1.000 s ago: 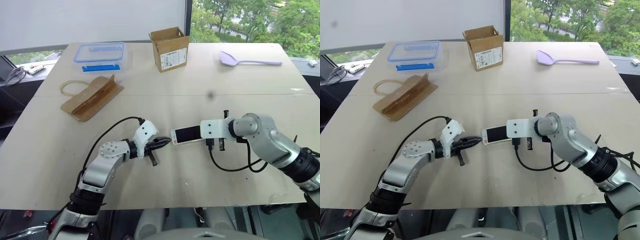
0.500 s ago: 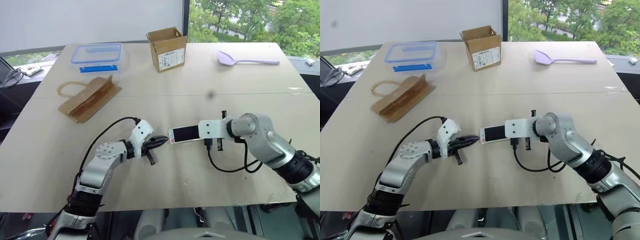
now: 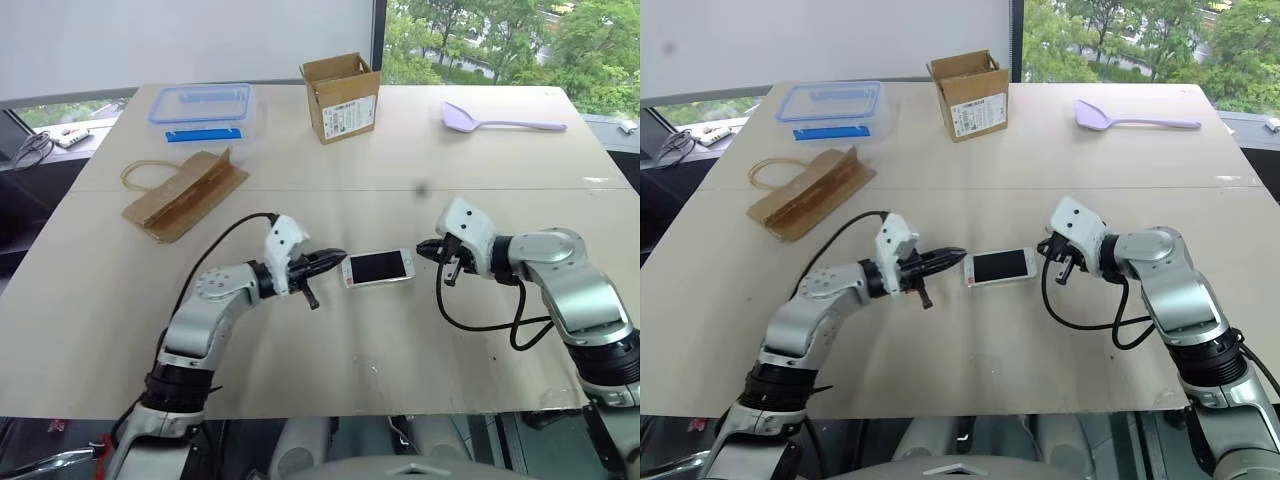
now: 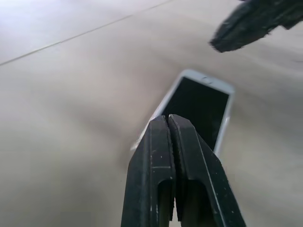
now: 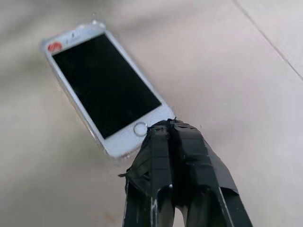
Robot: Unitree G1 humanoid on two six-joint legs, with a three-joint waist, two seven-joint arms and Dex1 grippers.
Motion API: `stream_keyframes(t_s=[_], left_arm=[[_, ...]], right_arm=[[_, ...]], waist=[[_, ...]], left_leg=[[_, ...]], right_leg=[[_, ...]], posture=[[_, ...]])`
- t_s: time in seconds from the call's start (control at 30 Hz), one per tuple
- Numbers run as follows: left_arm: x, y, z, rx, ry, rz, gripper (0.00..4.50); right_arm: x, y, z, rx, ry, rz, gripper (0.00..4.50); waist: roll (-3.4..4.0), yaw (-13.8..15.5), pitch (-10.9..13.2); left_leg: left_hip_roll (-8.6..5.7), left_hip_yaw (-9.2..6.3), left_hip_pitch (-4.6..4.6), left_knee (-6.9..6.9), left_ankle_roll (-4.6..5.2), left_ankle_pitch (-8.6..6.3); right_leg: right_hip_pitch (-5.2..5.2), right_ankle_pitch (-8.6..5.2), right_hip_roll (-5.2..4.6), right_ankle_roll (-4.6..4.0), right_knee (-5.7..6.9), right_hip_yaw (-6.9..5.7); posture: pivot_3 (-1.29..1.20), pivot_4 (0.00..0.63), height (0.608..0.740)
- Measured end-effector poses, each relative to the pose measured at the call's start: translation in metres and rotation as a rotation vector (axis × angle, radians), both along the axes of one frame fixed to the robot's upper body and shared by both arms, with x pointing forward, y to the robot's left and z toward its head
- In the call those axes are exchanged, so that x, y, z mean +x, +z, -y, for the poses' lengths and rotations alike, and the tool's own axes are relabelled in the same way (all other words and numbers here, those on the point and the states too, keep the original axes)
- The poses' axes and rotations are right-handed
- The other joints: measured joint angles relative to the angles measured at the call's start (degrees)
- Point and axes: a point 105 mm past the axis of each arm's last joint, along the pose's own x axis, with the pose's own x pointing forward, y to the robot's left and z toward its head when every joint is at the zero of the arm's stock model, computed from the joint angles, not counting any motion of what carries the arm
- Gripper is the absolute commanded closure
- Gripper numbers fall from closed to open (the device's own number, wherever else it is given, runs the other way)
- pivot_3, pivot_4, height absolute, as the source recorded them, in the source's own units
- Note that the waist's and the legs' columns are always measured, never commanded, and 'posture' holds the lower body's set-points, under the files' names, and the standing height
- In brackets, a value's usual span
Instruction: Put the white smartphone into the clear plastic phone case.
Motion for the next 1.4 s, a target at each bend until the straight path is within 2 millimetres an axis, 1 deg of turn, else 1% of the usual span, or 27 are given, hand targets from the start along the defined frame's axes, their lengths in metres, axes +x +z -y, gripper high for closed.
stream_keyframes(t_s=[0.1, 0.23, 0.43, 0.53, 0.57, 0.67, 0.7, 0.8, 0.83, 0.93, 1.13, 1.3, 1.33, 1.37, 1.4], left_arm=[[0.003, -0.007, 0.011, 0.049, -0.015, -0.004, 4.43], [0.005, -0.023, 0.008, 0.144, 0.001, -0.02, 4.43], [0.004, -0.024, 0.005, 0.173, 0.002, 0.003, 4.43], [0.002, -0.025, 0.004, 0.175, 0.002, 0.005, 4.43], [0.001, -0.025, 0.005, 0.175, 0.001, 0.005, 4.43], [0.001, -0.025, 0.006, 0.174, -0.001, 0.007, 4.43], [0.001, -0.025, 0.006, 0.174, 0.001, 0.008, 4.43], [0.0, -0.027, 0.007, 0.17, 0.002, 0.002, 4.43], [0.0, -0.027, 0.007, 0.17, 0.002, 0.0, 4.43], [-0.002, -0.03, 0.007, 0.171, 0.009, -0.01, 4.43], [-0.004, -0.035, 0.007, 0.173, 0.021, -0.031, 4.43], [-0.006, -0.038, 0.009, 0.172, 0.019, -0.041, 4.43], [-0.006, -0.039, 0.011, 0.172, 0.016, -0.042, 4.43], [-0.006, -0.039, 0.012, 0.168, 0.013, -0.043, 4.43], [-0.007, -0.039, 0.013, 0.166, 0.011, -0.044, 4.43]], right_arm=[[0.0, 0.0, -0.005, 0.021, -0.001, 0.005, 4.5], [-0.001, -0.003, -0.013, 0.038, 0.01, -0.002, 4.5], [-0.005, -0.012, -0.023, 0.003, 0.053, -0.031, 4.5], [-0.001, -0.013, -0.031, 0.021, 0.05, -0.045, 4.5], [0.003, -0.017, -0.035, 0.015, 0.042, -0.065, 4.5], [0.007, -0.028, -0.037, 0.002, 0.005, -0.115, 4.5], [0.008, -0.027, -0.039, -0.018, -0.008, -0.126, 4.5], [0.008, -0.031, -0.039, -0.07, -0.049, -0.186, 4.5], [0.006, -0.032, -0.038, -0.08, -0.057, -0.203, 4.5], [0.004, -0.035, -0.039, -0.095, -0.087, -0.232, 4.5], [-0.004, -0.041, -0.042, -0.149, -0.085, -0.246, 4.5], [-0.002, -0.045, -0.045, -0.189, -0.08, -0.245, 4.5], [0.0, -0.047, -0.045, -0.188, -0.081, -0.249, 4.5], [0.002, -0.049, -0.046, -0.186, -0.084, -0.256, 4.5], [0.003, -0.051, -0.047, -0.184, -0.088, -0.267, 4.5]], waist=[[0.0, -0.1, 0.0], [0.01, -0.3, 0.0], [0.01, -0.2, 0.0], [0.02, -0.2, 0.0], [0.01, -0.2, 0.0], [0.01, -0.2, 0.0], [0.05, -0.1, 0.0], [0.02, -0.1, -0.2], [0.02, 0.0, -0.3], [-0.01, 0.0, -0.8], [-0.08, 0.0, -1.6], [-0.13, 0.0, -2.2], [-0.15, 0.0, -2.4], [-0.18, -0.1, -2.5], [-0.18, -0.2, -2.5]], left_leg=[[-0.02, 0.01, 0.01, 0.0, 0.0, 0.0], [-0.01, 0.0, 0.01, -0.01, 0.0, 0.0], [-0.01, 0.01, 0.02, 0.01, 0.0, 0.0], [0.02, 0.01, 0.05, 0.01, 0.0, 0.0], [0.02, 0.0, 0.06, 0.01, 0.0, 0.0], [0.0, 0.02, 0.06, 0.01, 0.0, 0.0], [0.0, 0.03, 0.06, 0.01, 0.0, 0.0], [0.0, -0.1, 0.2, 0.02, 0.0, 0.0], [-0.01, -0.17, 0.21, 0.02, 0.01, 0.0], [-0.02, -0.25, 0.24, 0.03, 0.01, 0.0], [-0.02, -0.32, 0.31, 0.04, 0.01, 0.0], [-0.02, -0.36, 0.35, 0.04, 0.01, 0.0], [-0.02, -0.35, 0.43, 0.04, 0.01, -0.01], [-0.01, -0.36, 0.63, 0.03, 0.0, -0.02], [0.02, -0.37, 1.07, -0.06, -0.16, -0.13]], right_leg=[[0.0, 0.0, 0.03, 0.01, 0.01, 0.01], [-0.02, 0.0, 0.07, 0.0, 0.02, 0.02], [0.0, 0.0, 0.02, 0.0, 0.02, 0.02], [0.0, 0.0, 0.04, 0.0, 0.05, 0.03], [0.0, 0.0, 0.05, 0.0, 0.05, 0.03], [0.0, 0.0, 0.04, 0.0, 0.05, 0.03], [0.01, 0.0, 0.02, 0.0, 0.05, 0.05], [0.22, -0.03, 0.0, -0.06, 0.01, -0.06], [0.27, -0.12, -0.01, -0.21, -0.01, -0.12], [0.31, -0.14, -0.03, -0.23, -0.08, -0.19], [0.4, -0.15, -0.06, -0.23, -0.09, -0.26], [0.45, -0.16, -0.05, -0.23, -0.1, -0.29], [0.53, -0.17, -0.05, -0.22, -0.11, -0.29], [0.76, -0.3, -0.06, -0.02, -0.18, -0.3], [1.22, -0.35, -0.19, 0.04, -0.34, -0.28]], posture=[[0.0, 0.15, 0.74], [0.0, 0.15, 0.74], [0.0, 0.15, 0.74], [0.0, 0.15, 0.74], [0.0, 0.15, 0.74], [0.0, 0.15, 0.74], [0.0, 0.15, 0.74], [0.0, 0.15, 0.74], [0.0, 0.15, 0.74], [0.0, 0.15, 0.74], [0.0, 0.15, 0.74], [0.0, 0.15, 0.74], [0.0, 0.15, 0.74], [0.0, 0.15, 0.74], [0.0, 0.15, 0.74]])
